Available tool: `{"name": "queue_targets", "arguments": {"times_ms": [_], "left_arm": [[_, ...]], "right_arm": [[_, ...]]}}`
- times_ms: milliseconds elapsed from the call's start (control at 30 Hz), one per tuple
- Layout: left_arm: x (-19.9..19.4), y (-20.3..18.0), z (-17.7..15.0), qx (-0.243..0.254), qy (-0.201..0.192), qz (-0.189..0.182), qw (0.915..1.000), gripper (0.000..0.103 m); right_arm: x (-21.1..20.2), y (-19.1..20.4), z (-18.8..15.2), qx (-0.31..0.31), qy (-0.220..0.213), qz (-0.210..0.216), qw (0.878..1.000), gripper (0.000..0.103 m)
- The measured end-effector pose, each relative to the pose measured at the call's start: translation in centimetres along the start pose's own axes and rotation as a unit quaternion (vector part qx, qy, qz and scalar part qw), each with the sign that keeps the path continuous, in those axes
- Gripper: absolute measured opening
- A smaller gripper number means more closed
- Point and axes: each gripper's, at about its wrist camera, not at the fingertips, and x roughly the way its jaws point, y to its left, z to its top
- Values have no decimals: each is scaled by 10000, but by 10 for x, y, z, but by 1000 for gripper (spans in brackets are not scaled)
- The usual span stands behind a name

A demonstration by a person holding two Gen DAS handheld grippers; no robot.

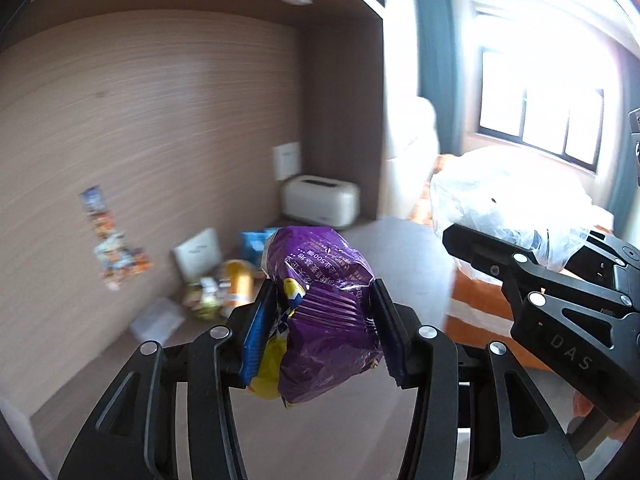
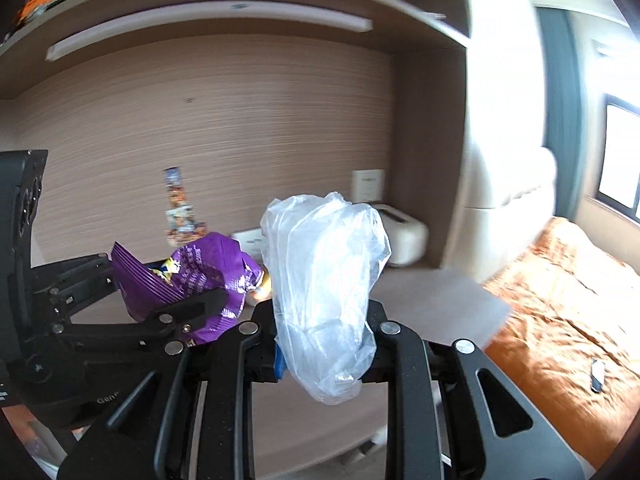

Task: Collect trash
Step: 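Carry both held bags over the wastebasket and open both tools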

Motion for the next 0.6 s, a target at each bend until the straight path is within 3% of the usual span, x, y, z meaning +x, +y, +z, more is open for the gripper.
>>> {"name": "queue_targets", "arguments": {"times_ms": [267,600], "left_arm": [[46,-103,2,395,137,-708,9966,47],[96,-237,-15,600,565,-1150,9899,44]], "right_arm": [[-38,-89,-36,384,117,-662,9970,25],[-63,-201,-87,567,473,-971,9925,25]]}}
